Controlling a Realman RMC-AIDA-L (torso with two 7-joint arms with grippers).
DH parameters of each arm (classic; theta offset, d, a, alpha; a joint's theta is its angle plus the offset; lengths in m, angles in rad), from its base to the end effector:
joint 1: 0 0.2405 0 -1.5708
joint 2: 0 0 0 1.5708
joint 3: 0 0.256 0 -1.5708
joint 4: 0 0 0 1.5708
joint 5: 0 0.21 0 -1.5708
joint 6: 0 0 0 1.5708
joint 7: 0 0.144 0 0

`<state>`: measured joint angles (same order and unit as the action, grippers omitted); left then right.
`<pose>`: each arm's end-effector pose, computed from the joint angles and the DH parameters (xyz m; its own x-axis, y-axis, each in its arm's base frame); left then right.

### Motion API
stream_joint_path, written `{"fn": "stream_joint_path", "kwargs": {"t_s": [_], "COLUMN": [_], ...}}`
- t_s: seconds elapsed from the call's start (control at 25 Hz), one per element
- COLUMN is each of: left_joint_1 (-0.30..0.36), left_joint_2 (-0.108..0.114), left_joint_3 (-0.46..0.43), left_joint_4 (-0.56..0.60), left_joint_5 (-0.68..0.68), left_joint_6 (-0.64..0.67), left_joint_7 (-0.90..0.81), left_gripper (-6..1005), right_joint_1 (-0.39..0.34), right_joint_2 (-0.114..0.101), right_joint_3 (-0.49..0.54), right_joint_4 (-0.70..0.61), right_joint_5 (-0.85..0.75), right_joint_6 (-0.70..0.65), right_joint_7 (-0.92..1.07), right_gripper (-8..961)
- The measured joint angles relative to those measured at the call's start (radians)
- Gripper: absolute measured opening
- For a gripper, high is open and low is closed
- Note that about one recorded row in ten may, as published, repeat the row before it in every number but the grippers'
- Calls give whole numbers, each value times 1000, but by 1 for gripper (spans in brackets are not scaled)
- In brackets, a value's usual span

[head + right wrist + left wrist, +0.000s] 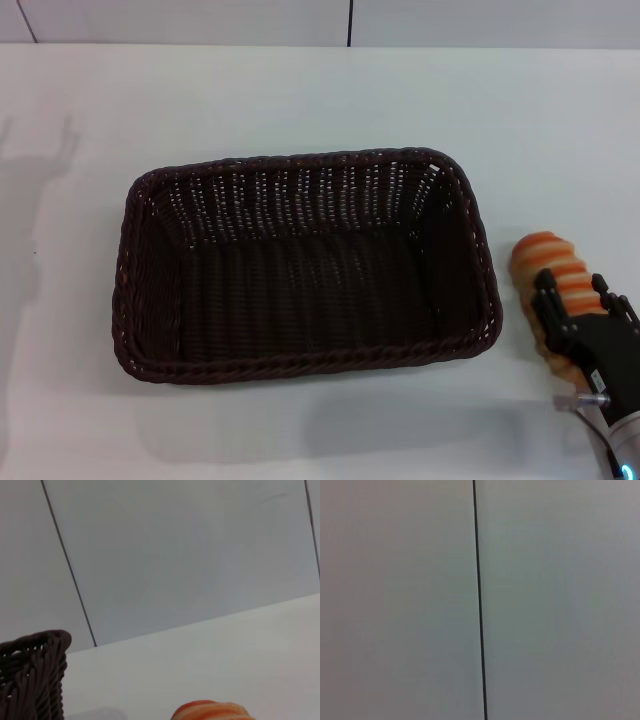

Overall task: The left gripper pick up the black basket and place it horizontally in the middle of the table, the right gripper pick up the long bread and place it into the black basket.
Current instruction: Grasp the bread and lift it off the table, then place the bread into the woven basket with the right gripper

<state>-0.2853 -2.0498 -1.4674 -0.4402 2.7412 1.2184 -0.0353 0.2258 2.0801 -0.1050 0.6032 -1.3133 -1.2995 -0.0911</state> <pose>-0.3219 0.3315 0.0647 0.7237 -0.3236 0.6096 0.6606 0.0689 -0.7476 0.3223 0.1989 -0.1034 0.5216 -0.2239 -0.8233 -0.8499 -0.0517 -0.5244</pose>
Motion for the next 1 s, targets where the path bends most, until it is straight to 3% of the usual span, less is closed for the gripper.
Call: {"fn": "stream_joint_path", "kwargs": {"t_s": [0.36,0.64,0.76,0.88,1.0], "left_joint_1": [-1,-2,-2,-2,-2], "left_joint_2": [2,4,4,4,3], "left_joint_3": [-1,-1,-1,-1,-2], "left_joint_4": [0,0,0,0,0], "left_joint_5": [0,0,0,0,0], "left_joint_6": [-1,-3,-2,-1,1], "left_joint_7": [0,0,0,0,0], "left_gripper": [790,790,790,790,790], "right_joint_1": [-10,-14,-6,32,128], "right_joint_2": [0,-1,-1,-2,-1], "right_joint_3": [-10,-40,-35,-23,-19], "right_joint_4": [23,60,62,57,31], "right_joint_5": [-6,-118,-185,-250,-265], "right_joint_6": [-162,-460,-520,-553,-498], "right_joint_7": [-3,-4,-4,-2,4], "right_gripper": [566,533,517,497,472]}}
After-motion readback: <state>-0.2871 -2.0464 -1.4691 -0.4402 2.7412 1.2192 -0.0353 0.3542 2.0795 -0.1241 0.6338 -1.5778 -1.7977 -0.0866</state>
